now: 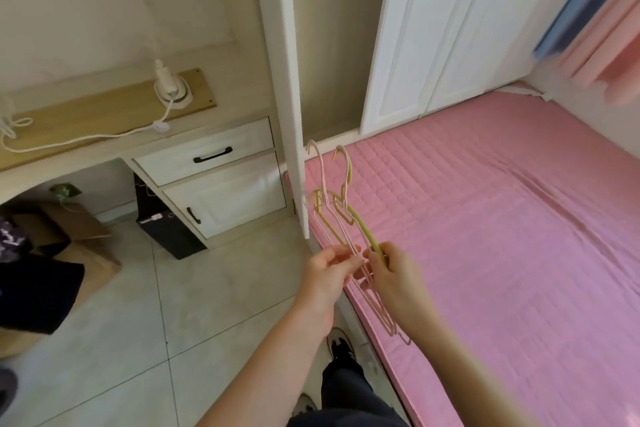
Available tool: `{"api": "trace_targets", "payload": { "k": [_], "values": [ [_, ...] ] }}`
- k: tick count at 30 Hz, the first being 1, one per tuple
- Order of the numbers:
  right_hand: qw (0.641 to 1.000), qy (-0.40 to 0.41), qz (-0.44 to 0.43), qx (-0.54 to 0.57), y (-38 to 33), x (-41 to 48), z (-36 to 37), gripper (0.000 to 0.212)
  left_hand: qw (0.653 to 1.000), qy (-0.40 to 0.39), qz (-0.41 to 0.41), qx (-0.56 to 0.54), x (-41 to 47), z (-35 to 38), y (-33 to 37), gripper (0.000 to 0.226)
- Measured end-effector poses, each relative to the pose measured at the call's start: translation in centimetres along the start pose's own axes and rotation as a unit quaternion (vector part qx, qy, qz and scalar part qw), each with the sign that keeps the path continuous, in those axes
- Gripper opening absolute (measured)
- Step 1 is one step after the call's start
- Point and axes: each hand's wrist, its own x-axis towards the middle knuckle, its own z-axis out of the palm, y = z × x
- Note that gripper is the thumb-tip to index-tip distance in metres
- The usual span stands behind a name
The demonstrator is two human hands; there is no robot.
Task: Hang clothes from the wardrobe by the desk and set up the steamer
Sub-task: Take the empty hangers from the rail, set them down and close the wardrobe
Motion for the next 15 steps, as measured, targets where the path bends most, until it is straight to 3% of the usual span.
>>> {"api": "trace_targets", "payload": {
  "k": [10,15],
  "values": [
    [0.993,-0.079,-0.061,-0.068,1.3,-3.7,-0.1,0.026,0.997,0.005,-0.033,-0.063,-4.6,-2.0,-2.0,0.005],
    [0.985,-0.126,-0.089,-0.082,1.6,-3.5,-0.9,0.027,0.977,0.084,-0.012,-0.195,-4.6,-3.9,-0.9,0.01]
  ]
}}
